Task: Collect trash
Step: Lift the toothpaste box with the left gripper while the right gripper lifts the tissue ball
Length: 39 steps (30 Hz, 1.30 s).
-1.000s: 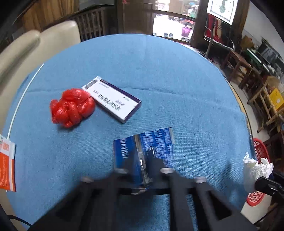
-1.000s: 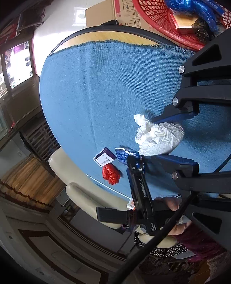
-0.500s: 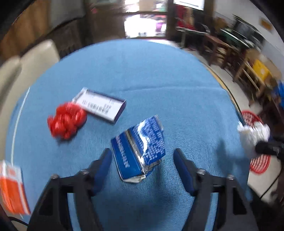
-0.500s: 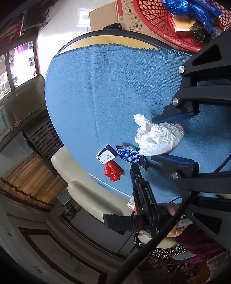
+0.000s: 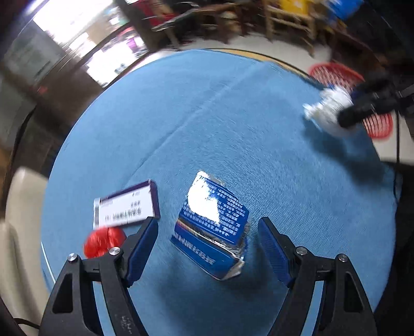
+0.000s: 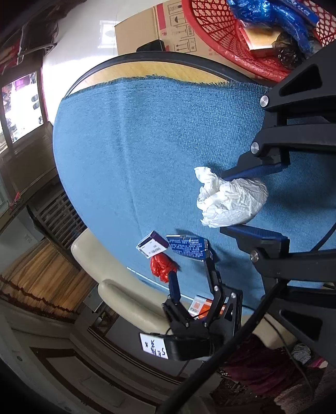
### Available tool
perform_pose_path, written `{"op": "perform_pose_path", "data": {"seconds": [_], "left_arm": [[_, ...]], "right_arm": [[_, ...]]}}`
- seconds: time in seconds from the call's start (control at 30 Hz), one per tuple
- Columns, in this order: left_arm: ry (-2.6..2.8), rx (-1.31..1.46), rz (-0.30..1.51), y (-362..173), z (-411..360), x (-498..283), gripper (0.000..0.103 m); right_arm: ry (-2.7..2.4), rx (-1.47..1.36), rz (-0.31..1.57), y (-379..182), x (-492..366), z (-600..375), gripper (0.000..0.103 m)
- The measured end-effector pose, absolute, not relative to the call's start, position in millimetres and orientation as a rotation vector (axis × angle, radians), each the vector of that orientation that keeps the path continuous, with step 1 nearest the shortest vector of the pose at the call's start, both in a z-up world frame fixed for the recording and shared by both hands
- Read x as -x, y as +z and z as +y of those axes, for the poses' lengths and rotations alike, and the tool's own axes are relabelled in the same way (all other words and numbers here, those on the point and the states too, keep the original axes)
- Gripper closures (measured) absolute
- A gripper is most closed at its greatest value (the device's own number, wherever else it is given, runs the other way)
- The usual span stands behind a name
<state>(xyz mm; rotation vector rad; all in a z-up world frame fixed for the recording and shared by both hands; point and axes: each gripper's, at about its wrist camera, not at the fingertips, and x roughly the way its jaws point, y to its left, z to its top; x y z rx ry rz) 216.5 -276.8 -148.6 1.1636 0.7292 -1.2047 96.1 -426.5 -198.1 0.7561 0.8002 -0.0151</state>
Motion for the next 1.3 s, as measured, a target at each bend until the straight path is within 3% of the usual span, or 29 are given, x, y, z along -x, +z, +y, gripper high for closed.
{"op": "perform_pose_path", "data": {"seconds": [0.3,0.43,0.57,0.9,1.3], "left_arm": [[-1.309,-1.292,0.768,-173,-291,-233,0.02],[-1.328,-1.226,0.785,-174,-301,-240,0.02],[-1.319,-1.105,0.866,-177,-303,-254,0.03],[-1.051,-0.86,0.923,-176,-269,-247,0.032],[-0.671,-0.583,0.782,-106,-228,-152,0.032]], "right_arm": [[-0.03,-0.769,0.828,-205,-113,-430,0.067],[-0.022,-0.778,0.841,-209,-119,-429,0.067],[-0.015,-0.769,0.837,-207,-120,-426,0.067],[0.0,-0.75,0.777,-183,-100,-421,0.067],[0.028,-0.684,0.69,-142,-60,-394,0.067]]}}
